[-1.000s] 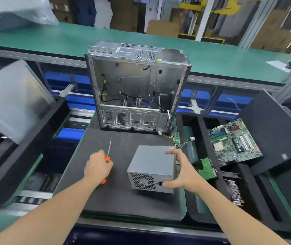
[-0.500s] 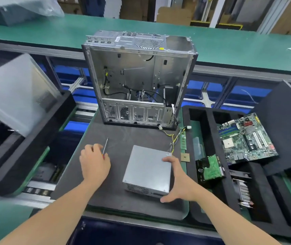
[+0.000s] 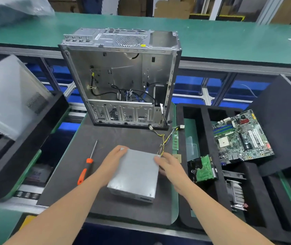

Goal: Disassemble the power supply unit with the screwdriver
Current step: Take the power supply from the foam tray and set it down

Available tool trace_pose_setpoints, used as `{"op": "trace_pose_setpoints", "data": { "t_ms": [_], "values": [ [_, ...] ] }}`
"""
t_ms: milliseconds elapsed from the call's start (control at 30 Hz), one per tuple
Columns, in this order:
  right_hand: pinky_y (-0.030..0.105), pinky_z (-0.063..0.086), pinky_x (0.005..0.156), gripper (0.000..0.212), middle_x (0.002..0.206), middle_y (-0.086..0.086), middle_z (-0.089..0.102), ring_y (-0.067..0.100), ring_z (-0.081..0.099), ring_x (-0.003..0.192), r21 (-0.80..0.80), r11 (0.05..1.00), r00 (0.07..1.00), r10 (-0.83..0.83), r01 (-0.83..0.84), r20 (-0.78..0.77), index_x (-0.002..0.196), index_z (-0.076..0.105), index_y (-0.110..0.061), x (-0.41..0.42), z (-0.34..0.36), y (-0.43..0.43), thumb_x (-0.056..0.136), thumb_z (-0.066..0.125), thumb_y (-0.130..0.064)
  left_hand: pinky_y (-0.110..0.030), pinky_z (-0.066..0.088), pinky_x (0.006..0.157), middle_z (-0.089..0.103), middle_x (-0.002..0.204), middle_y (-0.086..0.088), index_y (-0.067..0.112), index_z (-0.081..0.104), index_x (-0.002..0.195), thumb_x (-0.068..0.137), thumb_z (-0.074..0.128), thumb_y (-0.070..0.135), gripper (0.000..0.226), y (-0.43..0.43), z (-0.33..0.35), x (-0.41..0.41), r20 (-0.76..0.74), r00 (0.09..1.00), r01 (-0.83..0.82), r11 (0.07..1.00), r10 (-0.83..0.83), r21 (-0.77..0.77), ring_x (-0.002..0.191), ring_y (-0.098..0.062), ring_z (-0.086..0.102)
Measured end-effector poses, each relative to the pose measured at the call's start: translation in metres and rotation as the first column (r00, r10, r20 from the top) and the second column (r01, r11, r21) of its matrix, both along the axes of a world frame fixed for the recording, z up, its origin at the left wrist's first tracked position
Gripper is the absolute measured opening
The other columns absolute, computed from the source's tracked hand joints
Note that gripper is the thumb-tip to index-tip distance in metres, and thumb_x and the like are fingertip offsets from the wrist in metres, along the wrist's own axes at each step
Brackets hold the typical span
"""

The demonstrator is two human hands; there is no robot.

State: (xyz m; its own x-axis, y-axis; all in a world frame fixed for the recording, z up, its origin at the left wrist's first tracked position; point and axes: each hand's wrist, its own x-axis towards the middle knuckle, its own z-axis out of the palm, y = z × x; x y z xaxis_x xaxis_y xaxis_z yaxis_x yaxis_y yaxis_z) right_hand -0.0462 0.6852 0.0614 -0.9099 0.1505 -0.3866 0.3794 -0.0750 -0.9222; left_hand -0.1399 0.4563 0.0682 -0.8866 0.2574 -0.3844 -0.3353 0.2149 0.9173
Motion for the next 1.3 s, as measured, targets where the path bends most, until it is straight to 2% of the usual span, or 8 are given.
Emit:
{"op": "trace_pose_setpoints", "data": {
  "t_ms": [167,333,500,733,867,967,1133,1300],
  "values": [
    [0.038,0.054,0.090,0.027,0.113,0.013,0.075,0.014,0.067,0.093,-0.063,0.997,0.999,0.035,-0.033,0.038,0.117,0.067,-0.020,-0.022,0.002,-0.015,0.092,0.073,-0.028,-0.030,0.047,0.082,0.074,0.096,0.008,0.028,0.073,0.093,0.105,0.052,0.024,0.024,-0.018,-0.001,-0.002,-0.067,0.996,-0.073,0.992,0.066,-0.102,0.091,-0.010,0.063],
    [0.046,0.058,0.094,0.051,0.093,0.007,0.072,0.018,0.065,0.087,0.067,0.997,0.973,0.018,-0.034,0.229,0.091,0.065,-0.014,-0.050,0.014,-0.032,0.078,0.074,-0.062,-0.024,0.044,0.074,0.068,0.083,0.018,0.030,0.069,0.091,0.107,0.054,0.035,0.023,-0.042,0.003,-0.005,-0.083,0.996,-0.029,0.981,0.013,-0.191,0.071,0.009,0.058],
    [0.047,0.064,0.078,0.020,0.084,0.012,0.079,0.023,0.075,0.069,0.043,0.982,0.934,-0.188,0.184,0.304,0.085,0.073,-0.008,-0.076,0.025,-0.034,0.092,0.066,-0.024,-0.010,0.032,0.047,0.049,0.058,0.019,0.022,0.057,0.087,0.107,0.056,0.043,0.029,-0.048,0.010,-0.014,-0.144,0.978,0.113,0.961,-0.152,-0.252,0.050,0.004,0.040],
    [0.035,0.059,0.051,0.021,0.079,0.018,0.077,0.031,0.069,0.064,0.135,0.953,0.894,-0.300,0.269,0.334,0.107,0.063,-0.001,-0.079,0.034,-0.038,0.099,0.061,-0.021,-0.026,0.037,0.063,0.055,0.065,0.015,0.032,0.063,0.076,0.104,0.060,0.045,0.031,-0.067,0.017,-0.047,-0.137,0.901,0.354,0.879,-0.412,-0.318,0.060,-0.003,0.044],
    [0.037,0.062,0.054,0.036,0.081,0.014,0.077,0.029,0.072,0.066,0.273,0.946,0.914,-0.257,0.173,0.313,0.114,0.066,0.007,-0.082,0.043,-0.038,0.101,0.063,-0.027,-0.027,0.049,0.077,0.067,0.090,0.011,0.027,0.067,0.089,0.100,0.062,0.026,0.012,-0.085,0.017,-0.075,-0.330,0.897,0.083,0.845,-0.294,-0.528,0.091,-0.015,0.064],
    [0.044,0.066,0.068,0.040,0.080,0.013,0.077,0.027,0.076,0.065,0.593,0.805,0.925,-0.220,-0.007,0.310,0.092,0.075,-0.005,-0.084,0.053,-0.037,0.099,0.061,-0.042,-0.045,0.050,0.089,0.054,0.119,-0.010,0.012,0.052,0.112,0.098,0.062,0.037,0.030,-0.103,0.008,-0.091,-0.234,0.952,-0.026,0.706,-0.199,-0.707,0.110,-0.040,0.062],
    [0.030,0.050,0.060,0.052,0.066,0.001,0.061,0.023,0.062,0.062,0.946,0.300,0.964,-0.189,-0.123,0.186,0.058,0.053,-0.018,-0.087,0.075,-0.042,0.096,0.056,-0.052,-0.042,0.049,0.087,0.060,0.126,-0.017,0.005,0.052,0.119,0.095,0.068,0.043,0.048,-0.111,-0.005,-0.095,-0.025,0.946,0.159,0.525,-0.325,-0.836,0.118,-0.043,0.062],
    [0.037,0.052,0.077,0.031,0.086,0.000,0.068,0.024,0.059,0.090,0.930,0.326,0.980,-0.041,-0.171,0.194,0.084,0.067,-0.022,-0.093,0.087,-0.059,0.095,0.055,-0.049,-0.047,0.061,0.090,0.071,0.107,-0.022,0.002,0.068,0.101,0.097,0.061,0.025,0.024,-0.108,0.002,-0.095,0.006,0.932,0.211,0.529,-0.363,-0.822,0.098,-0.046,0.071]
  ]
}}
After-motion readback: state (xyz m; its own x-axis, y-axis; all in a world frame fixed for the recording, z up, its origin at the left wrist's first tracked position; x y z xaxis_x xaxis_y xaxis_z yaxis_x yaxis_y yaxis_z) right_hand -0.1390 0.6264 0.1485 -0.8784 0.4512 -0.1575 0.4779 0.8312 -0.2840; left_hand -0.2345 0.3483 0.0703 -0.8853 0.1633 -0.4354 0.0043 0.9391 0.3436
